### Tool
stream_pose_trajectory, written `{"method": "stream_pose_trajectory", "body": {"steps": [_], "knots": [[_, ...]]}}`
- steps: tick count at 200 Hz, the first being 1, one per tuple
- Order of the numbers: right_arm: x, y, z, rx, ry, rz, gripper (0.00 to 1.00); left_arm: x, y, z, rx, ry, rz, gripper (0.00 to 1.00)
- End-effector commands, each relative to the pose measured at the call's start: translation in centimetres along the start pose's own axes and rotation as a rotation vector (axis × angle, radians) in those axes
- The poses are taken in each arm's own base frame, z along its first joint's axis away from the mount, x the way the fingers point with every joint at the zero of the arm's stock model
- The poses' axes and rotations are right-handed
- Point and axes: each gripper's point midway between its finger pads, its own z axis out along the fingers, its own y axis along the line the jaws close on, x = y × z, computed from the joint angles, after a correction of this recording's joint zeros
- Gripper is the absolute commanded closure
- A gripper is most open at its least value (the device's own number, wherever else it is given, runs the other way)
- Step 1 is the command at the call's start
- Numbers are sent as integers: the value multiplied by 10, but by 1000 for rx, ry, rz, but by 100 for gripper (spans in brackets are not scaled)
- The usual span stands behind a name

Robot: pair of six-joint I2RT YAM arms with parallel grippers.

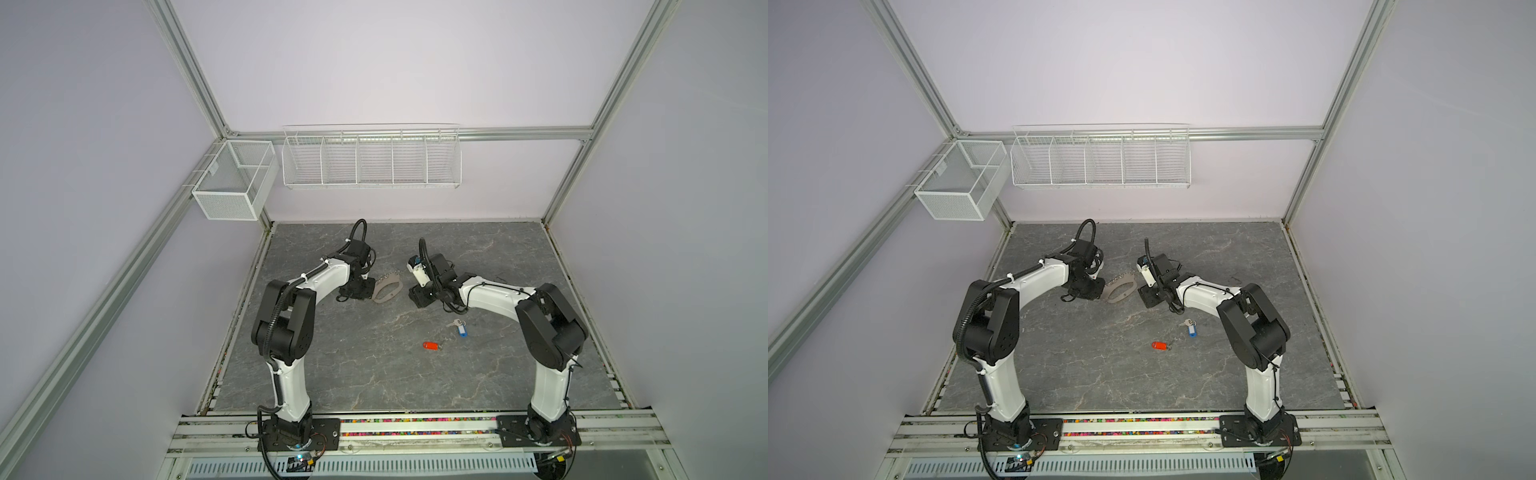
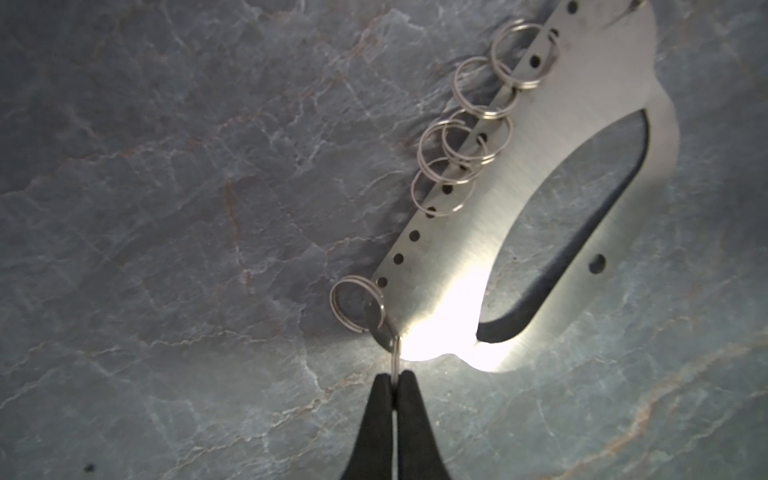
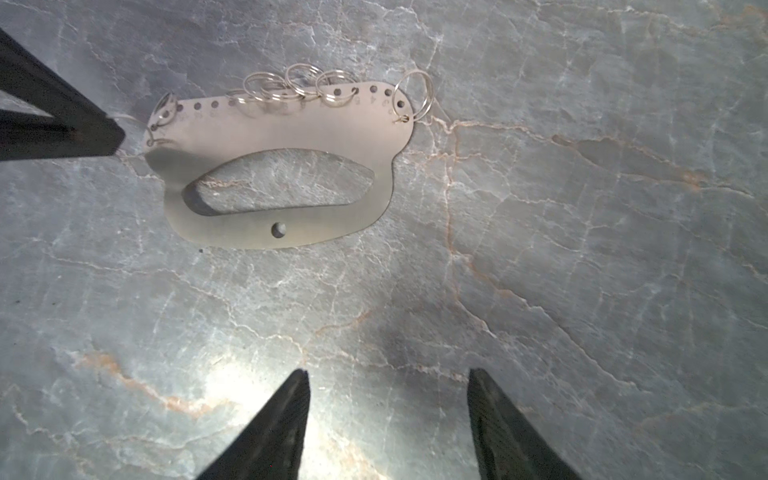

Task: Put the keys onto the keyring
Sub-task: 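Grasp the split ring with the left gripper and lift the plate upright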

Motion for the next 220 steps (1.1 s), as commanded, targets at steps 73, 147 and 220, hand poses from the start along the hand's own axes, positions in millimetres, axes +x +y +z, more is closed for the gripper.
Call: {"method": "stream_pose_trajectory", "body": {"steps": [73,147,220], "knots": [[-18,-67,-115,170,-187,-86,35,-56,-101,-157,465,-593,428,100],[-33,-38,-171,63,-428,-219,32,-46,-148,-238,746,-972,659,100],[-13,12,-198,-136,-595,-476,35,-16,-167,-266,743,-1322,996,100]]}}
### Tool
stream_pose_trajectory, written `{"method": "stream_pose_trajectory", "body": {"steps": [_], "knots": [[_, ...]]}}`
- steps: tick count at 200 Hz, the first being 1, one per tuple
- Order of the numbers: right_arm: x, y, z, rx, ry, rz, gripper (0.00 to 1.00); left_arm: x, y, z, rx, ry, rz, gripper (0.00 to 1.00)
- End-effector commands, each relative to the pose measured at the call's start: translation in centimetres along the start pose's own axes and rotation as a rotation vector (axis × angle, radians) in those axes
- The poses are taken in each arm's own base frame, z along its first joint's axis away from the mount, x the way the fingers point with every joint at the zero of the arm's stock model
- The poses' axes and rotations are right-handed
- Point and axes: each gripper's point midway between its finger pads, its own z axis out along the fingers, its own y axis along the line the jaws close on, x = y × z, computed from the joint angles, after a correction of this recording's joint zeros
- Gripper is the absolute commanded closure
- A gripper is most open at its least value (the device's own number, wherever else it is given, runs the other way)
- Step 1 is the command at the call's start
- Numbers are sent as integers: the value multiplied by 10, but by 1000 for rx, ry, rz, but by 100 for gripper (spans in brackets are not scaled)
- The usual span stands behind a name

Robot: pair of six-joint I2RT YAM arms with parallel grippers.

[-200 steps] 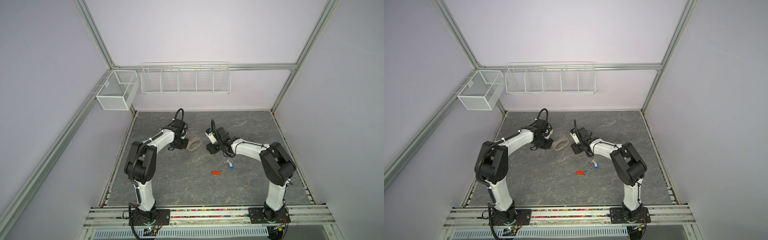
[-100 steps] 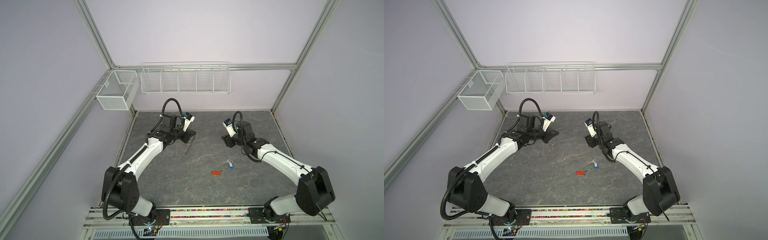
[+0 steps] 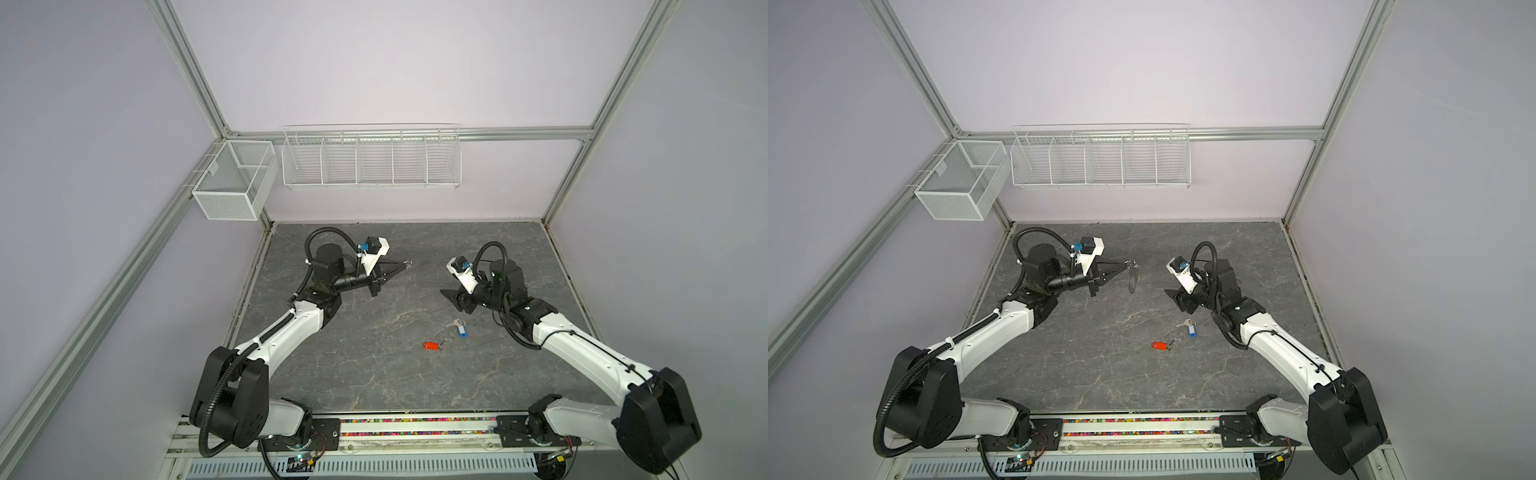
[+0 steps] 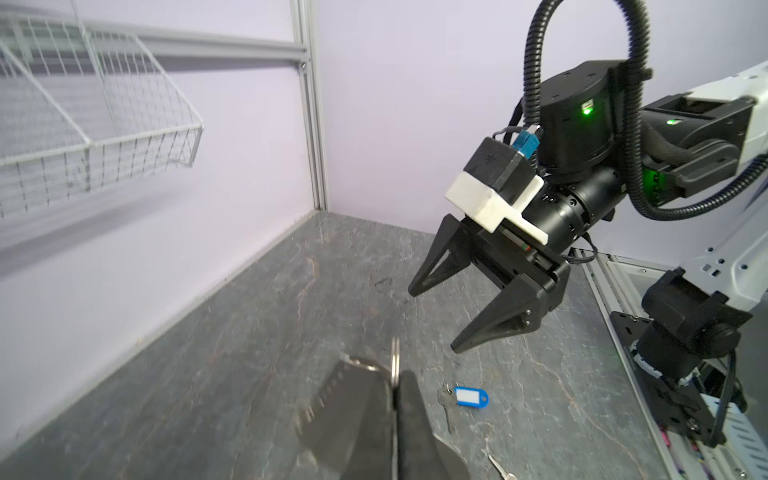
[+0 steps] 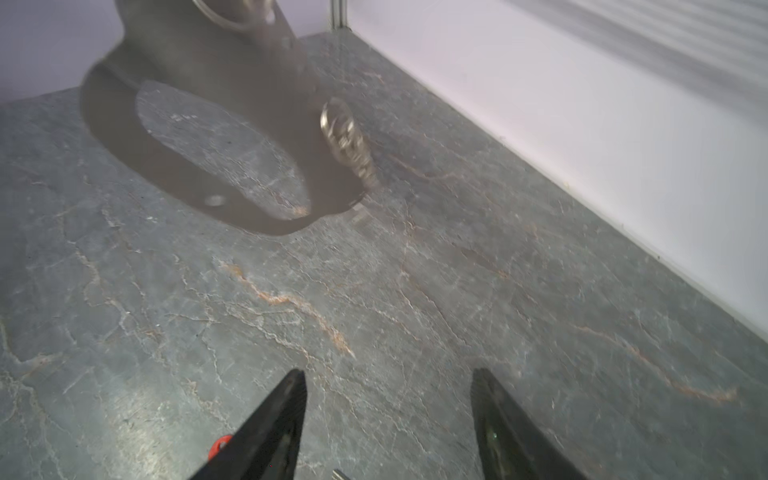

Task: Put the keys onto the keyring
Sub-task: 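Grasp the split ring with the left gripper and lift the plate upright, then bring the right gripper to the hanging plate and pinch its ring edge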

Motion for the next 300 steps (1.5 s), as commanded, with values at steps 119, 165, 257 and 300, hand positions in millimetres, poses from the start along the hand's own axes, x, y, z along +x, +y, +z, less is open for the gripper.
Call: {"method": "stream_pose_trajectory", "body": {"steps": [119,165,257,300], "knots": [[-50,49,-54,-83,-319,-452,52,-36,-50,0,81,-115,611,100],[-81,55,-61,-155,-409,-395,58,-53,-52,8,147,-236,383,100],[-115,54,-56,-256,-485,-262,67,-48,-48,20,183,-237,233,100],[-115,54,-50,-291,-446,-265,66,-50,-52,22,197,-237,211,100]]}}
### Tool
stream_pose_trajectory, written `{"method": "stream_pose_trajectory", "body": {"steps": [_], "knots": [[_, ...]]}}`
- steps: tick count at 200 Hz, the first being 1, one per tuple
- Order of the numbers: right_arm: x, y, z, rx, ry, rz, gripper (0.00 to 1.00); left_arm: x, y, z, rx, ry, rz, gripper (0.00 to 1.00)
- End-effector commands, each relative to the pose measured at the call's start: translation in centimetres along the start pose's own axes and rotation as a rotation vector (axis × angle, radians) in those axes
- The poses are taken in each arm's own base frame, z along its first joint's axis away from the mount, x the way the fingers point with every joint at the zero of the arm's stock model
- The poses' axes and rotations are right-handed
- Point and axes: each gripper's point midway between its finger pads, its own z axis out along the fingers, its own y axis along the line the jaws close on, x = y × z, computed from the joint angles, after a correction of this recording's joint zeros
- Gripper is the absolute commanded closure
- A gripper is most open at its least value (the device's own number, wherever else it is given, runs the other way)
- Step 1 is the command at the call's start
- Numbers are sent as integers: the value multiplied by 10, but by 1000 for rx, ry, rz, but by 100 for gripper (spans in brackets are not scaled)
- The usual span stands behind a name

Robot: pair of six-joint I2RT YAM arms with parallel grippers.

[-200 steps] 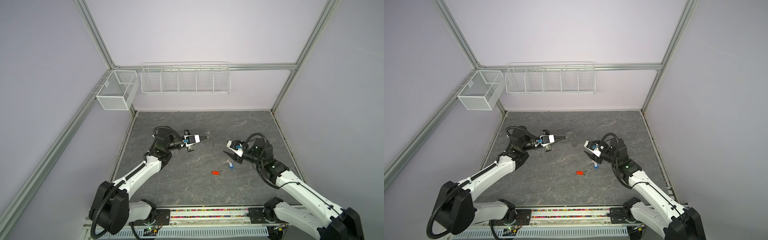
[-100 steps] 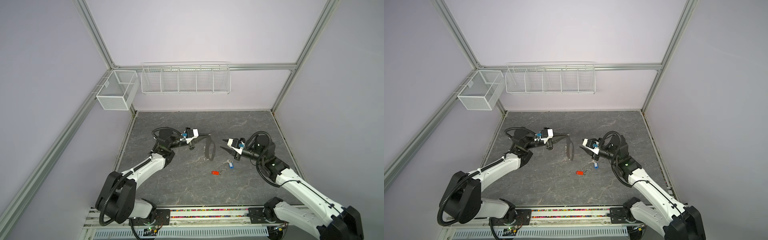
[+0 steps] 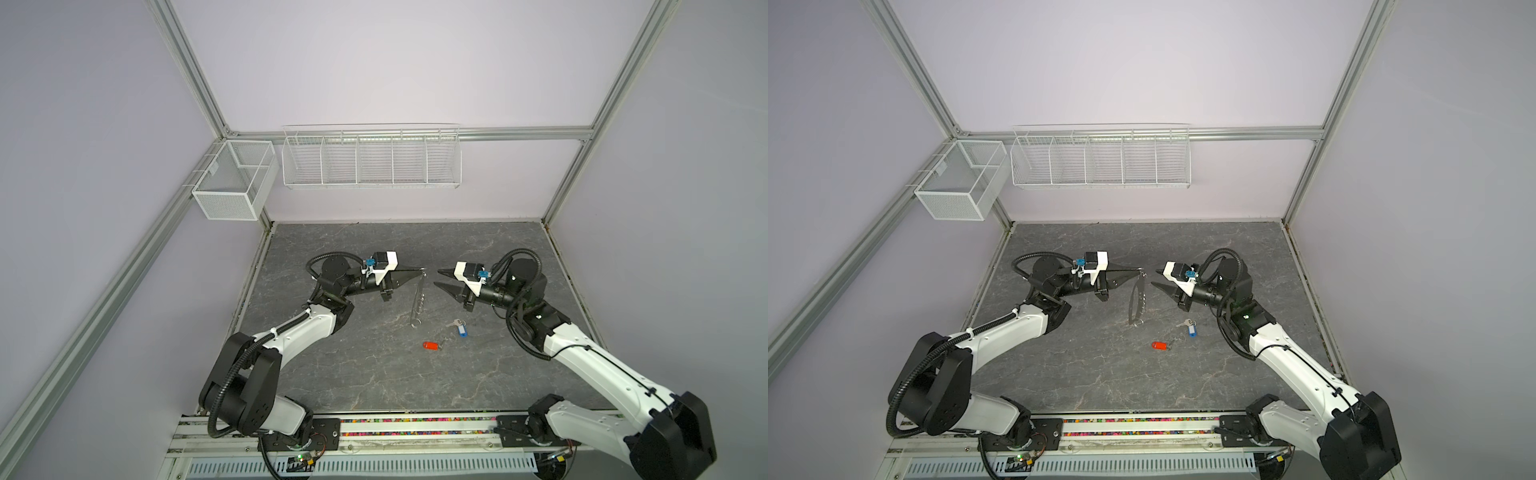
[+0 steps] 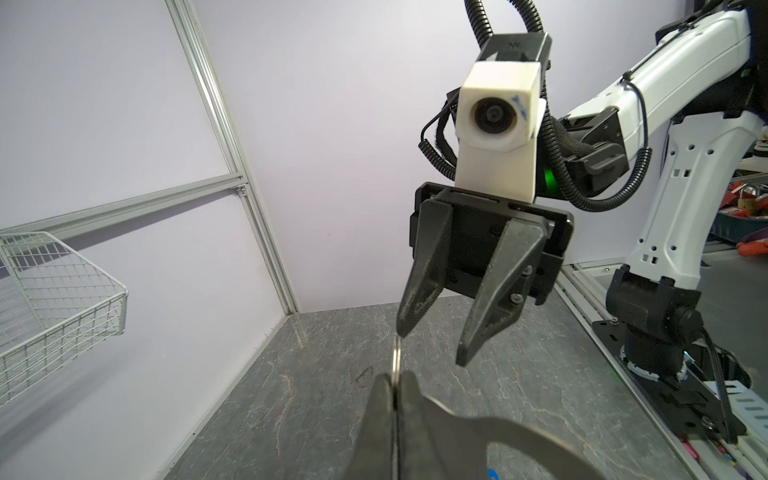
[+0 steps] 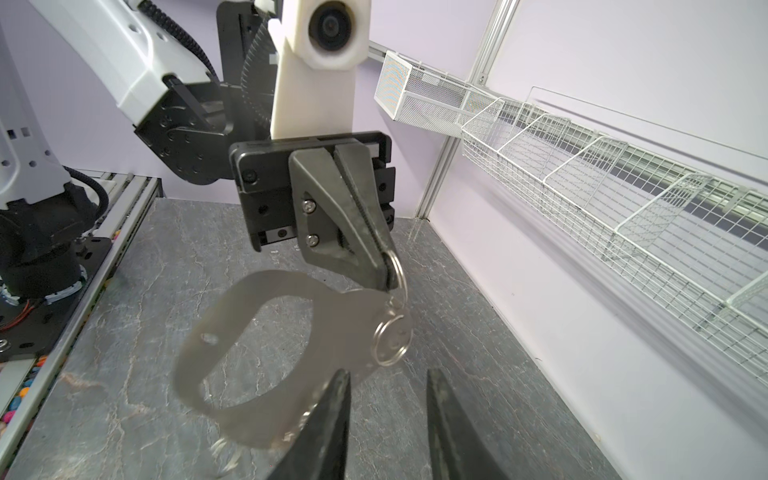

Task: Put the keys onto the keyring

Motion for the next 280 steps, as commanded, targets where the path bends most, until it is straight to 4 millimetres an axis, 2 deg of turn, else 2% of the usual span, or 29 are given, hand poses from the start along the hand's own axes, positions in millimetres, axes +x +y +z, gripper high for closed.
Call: {"method": "stream_pose_trajectory", "body": {"steps": [1,98,149,185,233,280], "knots": [[-9,2,2,-51,-14,2,66,-20,-3,5,28,-42,16,100],[-16,5,5,-108,-61,0,76,-20,-7,15,60,-40,5,100],[-14,1,6,-98,-61,5,77,-18,-11,18,96,-30,7,100],[-11,-1,7,-92,-63,8,83,-17,-16,20,132,-28,14,100],[-14,1,5,-91,-88,8,81,-12,-18,20,148,-16,22,100],[-10,5,8,-128,-68,33,83,-18,-17,21,148,-26,37,100]]}}
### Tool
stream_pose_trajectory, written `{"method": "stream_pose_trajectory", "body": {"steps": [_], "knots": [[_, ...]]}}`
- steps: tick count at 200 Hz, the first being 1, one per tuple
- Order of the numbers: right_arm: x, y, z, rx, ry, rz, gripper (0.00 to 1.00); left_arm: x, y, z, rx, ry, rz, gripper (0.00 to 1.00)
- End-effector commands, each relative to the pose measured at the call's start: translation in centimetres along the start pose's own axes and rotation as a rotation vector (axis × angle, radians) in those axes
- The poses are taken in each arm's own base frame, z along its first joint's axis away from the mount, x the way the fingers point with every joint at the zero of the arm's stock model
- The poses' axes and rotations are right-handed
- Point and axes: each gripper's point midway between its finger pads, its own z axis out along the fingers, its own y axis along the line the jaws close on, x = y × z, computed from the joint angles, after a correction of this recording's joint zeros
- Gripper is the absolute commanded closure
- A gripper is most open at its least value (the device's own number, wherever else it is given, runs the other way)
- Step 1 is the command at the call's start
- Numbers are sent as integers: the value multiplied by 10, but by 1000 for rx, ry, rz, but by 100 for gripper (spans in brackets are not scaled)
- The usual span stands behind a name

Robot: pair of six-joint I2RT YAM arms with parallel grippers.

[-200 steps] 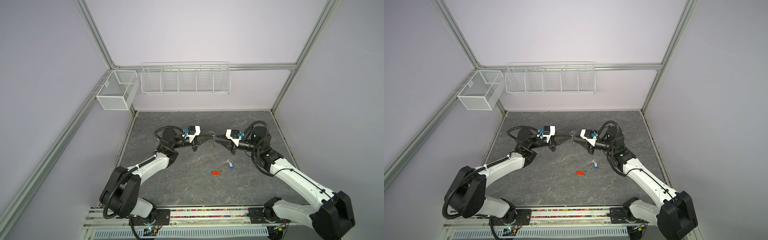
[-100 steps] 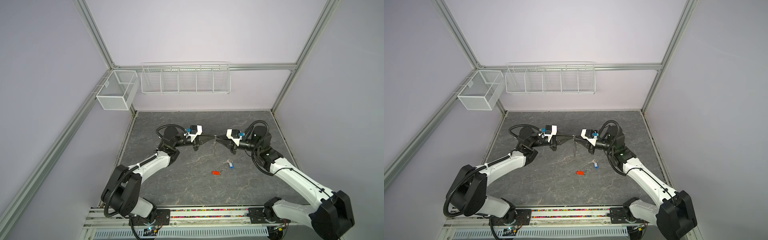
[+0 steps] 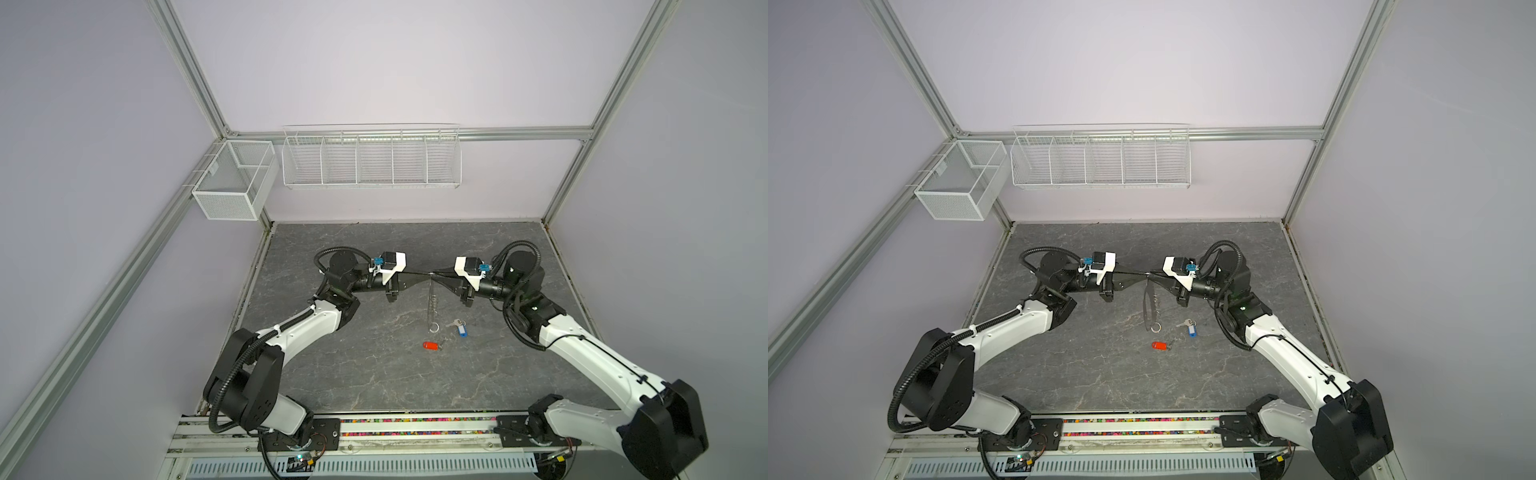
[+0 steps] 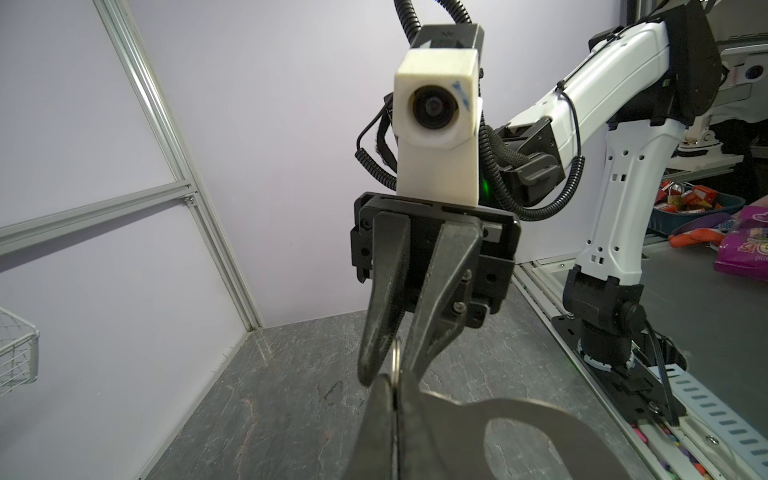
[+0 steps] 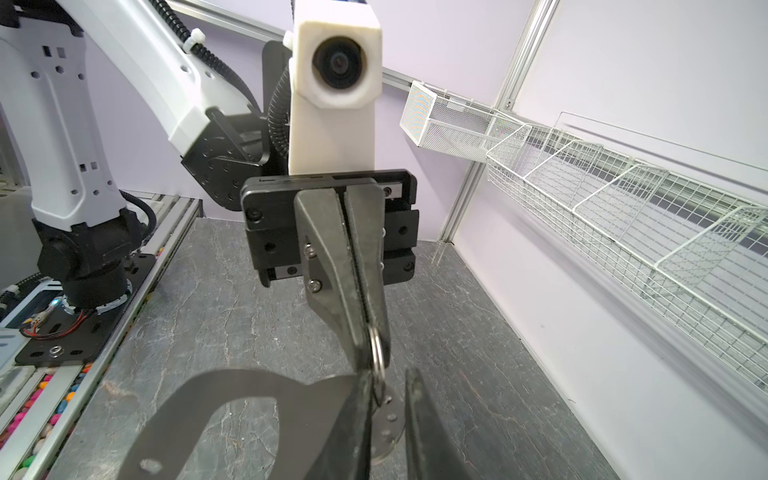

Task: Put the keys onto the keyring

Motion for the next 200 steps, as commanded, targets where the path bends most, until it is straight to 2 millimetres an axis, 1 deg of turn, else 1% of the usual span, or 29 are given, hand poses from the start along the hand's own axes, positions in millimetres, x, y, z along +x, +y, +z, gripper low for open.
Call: {"method": "stream_pose_trajectory", "body": {"steps": [1,31,67,91,102,104,106,109,116,121,131,143,171,188,200], "knots": [[0,2,2,-34,-4,13,83,-14,-1,4,28,-24,49,100],[2,3,2,-39,3,24,83,-16,-2,4,32,-27,52,100],[2,3,2,-42,10,25,91,-14,-3,5,33,-24,50,100],[4,5,1,-46,27,34,93,-10,-3,5,35,-13,48,100],[11,8,0,-55,55,50,93,-8,-2,5,29,-4,44,100],[15,9,0,-59,67,60,93,-8,-2,5,27,-3,44,98],[8,6,1,-56,62,49,93,-8,-2,4,26,-2,44,96],[7,5,1,-56,66,47,93,-8,-2,4,23,0,46,91],[11,5,0,-54,90,62,93,-7,0,3,13,9,51,80],[14,5,-1,-51,104,71,93,-7,2,2,3,16,58,74],[19,6,-2,-51,131,85,93,-7,4,1,-17,38,79,67],[24,7,-4,-48,153,104,93,-3,4,-1,-23,98,116,66],[35,10,-8,-61,224,149,93,4,-3,-8,-5,270,210,67],[40,12,-9,-71,260,170,93,1,-3,-11,-4,323,240,69],[40,13,-9,-79,271,174,93,0,-5,-11,8,349,252,71]]}}
